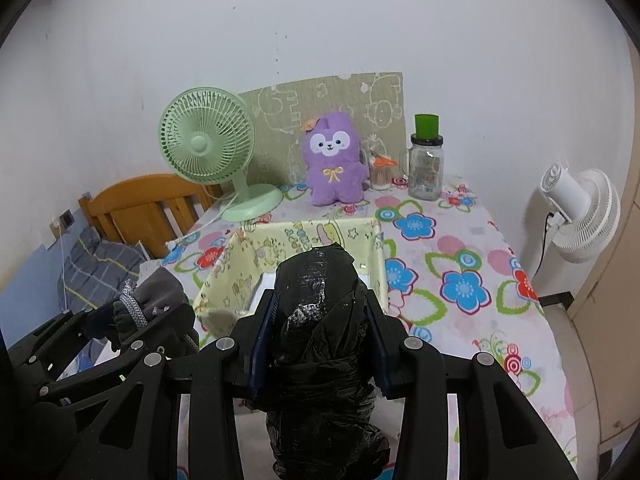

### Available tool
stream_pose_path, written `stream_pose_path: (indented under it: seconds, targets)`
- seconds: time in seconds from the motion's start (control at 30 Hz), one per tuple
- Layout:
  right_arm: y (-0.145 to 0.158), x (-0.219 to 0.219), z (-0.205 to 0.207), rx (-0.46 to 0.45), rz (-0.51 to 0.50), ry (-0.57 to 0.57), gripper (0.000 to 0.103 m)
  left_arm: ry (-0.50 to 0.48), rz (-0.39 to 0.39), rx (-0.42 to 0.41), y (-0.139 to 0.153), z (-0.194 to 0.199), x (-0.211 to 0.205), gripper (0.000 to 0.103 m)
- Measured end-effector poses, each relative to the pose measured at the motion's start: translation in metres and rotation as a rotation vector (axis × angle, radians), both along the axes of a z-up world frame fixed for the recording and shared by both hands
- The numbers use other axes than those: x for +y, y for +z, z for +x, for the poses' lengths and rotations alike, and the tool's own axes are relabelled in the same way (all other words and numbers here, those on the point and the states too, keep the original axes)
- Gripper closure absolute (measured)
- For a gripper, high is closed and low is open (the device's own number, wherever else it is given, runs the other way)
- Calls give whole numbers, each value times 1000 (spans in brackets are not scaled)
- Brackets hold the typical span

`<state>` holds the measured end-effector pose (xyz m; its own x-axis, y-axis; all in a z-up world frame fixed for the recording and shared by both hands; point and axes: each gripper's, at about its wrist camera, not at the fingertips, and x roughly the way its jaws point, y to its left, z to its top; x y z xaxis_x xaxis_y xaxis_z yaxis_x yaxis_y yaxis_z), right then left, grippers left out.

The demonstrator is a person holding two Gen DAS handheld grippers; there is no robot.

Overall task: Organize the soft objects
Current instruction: 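Carry both items over the yellow box while the left gripper releases the grey sock inside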

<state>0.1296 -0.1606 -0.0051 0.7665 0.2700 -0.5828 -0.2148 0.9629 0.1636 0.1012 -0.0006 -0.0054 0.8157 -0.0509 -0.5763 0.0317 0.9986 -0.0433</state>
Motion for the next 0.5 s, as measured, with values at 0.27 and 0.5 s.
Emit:
stream_pose_path:
  seconds: [0.27, 0.5]
  targets:
    - [8, 3, 24, -8, 6, -4, 58, -1, 0, -11, 8, 25, 3, 52]
    - [8, 5, 49, -3, 3, -6, 58, 2, -1, 2, 5, 51, 5, 52]
